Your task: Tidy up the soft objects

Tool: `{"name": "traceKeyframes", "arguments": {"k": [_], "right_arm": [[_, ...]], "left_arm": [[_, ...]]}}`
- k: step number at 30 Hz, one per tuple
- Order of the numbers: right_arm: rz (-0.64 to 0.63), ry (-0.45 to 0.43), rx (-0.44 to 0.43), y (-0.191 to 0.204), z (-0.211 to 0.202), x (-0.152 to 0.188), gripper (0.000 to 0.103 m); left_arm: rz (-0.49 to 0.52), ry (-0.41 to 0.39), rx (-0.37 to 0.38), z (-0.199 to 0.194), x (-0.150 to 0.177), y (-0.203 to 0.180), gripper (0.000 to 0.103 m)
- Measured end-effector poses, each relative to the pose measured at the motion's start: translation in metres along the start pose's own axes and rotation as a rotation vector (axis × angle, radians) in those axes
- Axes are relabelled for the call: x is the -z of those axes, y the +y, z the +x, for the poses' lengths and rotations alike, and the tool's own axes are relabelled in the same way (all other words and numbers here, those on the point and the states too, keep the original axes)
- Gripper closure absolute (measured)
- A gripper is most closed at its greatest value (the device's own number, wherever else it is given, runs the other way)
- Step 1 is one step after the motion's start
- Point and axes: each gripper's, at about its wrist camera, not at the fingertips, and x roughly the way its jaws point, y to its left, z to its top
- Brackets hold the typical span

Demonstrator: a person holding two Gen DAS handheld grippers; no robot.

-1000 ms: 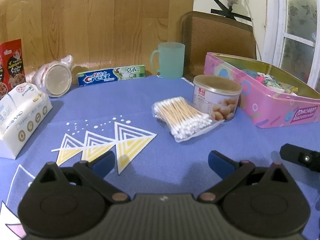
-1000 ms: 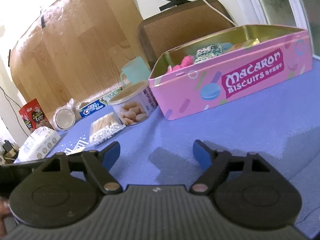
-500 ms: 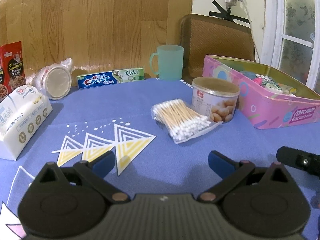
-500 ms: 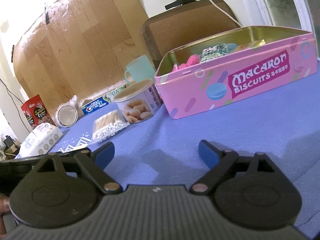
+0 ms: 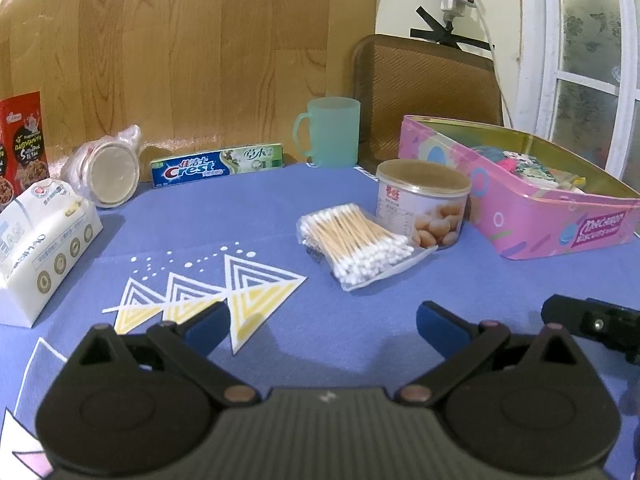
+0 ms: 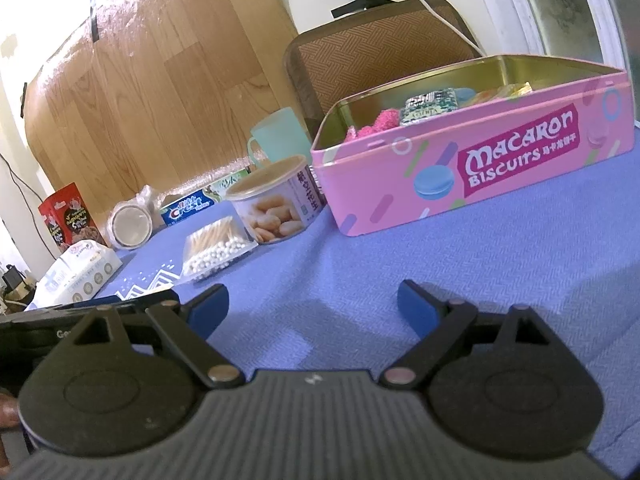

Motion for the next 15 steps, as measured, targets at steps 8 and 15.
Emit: {"name": "traceKeyframes", "arguments": {"k": [8,15], "right_arm": [[-0.004,0.0,0.006,0.0013,-0.0002,0.0002,0.01],[-0.009,-0.001,0.013,0.0025,-0.0004,0.0009,0.01]], "left_arm": [[0.013,-0.006,0.011,-0.0014,0.0008,-0.0021,0.0],[0.037,-0.032,0.006,-0.0057,0.002,-0.0074,0.0]]}}
